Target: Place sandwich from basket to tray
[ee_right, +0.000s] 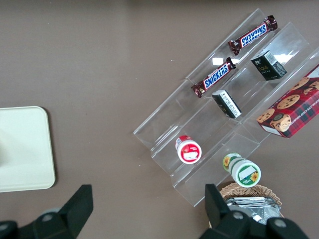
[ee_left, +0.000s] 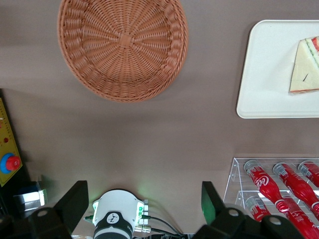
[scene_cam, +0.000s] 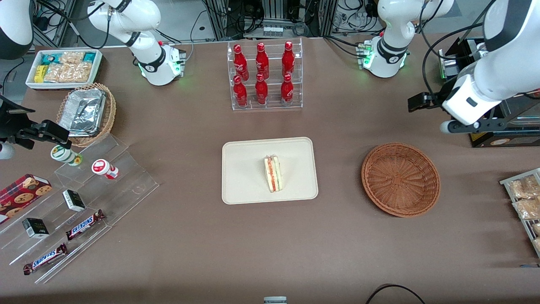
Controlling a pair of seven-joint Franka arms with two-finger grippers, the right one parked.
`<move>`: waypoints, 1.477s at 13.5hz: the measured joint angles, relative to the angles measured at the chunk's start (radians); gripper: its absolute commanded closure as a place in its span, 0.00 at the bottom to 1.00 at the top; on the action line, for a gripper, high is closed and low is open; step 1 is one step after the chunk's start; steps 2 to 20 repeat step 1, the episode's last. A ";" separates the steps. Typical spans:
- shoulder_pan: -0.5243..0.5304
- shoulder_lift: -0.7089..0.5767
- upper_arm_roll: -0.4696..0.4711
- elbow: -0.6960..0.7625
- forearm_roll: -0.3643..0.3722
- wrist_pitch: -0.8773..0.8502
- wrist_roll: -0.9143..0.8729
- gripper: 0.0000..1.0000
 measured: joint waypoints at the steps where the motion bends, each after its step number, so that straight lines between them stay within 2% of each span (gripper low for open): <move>1: 0.005 -0.010 0.000 0.002 0.000 -0.007 0.000 0.00; 20: 0.005 -0.010 0.000 0.002 0.000 -0.007 0.000 0.00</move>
